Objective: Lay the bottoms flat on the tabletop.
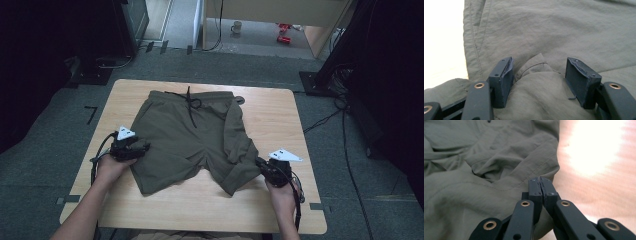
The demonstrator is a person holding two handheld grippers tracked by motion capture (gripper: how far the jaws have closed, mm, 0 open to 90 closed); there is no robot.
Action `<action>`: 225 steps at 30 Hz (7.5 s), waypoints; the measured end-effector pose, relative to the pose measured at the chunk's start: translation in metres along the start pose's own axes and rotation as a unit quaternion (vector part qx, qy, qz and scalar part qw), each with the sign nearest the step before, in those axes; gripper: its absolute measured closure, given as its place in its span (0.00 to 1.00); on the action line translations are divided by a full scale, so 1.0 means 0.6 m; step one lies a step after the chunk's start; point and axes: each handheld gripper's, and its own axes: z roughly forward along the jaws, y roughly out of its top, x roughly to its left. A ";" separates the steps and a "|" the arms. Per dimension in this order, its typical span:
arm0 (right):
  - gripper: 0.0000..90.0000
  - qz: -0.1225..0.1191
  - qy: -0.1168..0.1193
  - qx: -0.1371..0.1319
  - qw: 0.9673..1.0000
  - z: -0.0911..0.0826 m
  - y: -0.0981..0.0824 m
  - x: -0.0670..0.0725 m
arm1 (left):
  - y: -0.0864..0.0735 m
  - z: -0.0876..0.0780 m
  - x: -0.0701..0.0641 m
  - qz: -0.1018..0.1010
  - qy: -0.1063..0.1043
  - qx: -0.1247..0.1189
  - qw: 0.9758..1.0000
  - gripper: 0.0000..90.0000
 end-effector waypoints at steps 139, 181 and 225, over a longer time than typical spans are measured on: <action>0.91 0.035 -0.027 0.033 0.998 0.030 0.005 -0.059 | 0.000 0.000 0.003 -0.004 0.021 -0.001 1.000 0.47; 0.72 0.014 0.078 0.031 0.996 -0.067 -0.093 0.074 | -0.003 -0.024 0.006 -0.004 0.023 -0.002 1.000 0.45; 0.77 -0.037 0.070 0.011 0.997 0.029 0.001 0.044 | -0.062 -0.191 -0.050 -0.006 0.006 0.035 0.999 0.93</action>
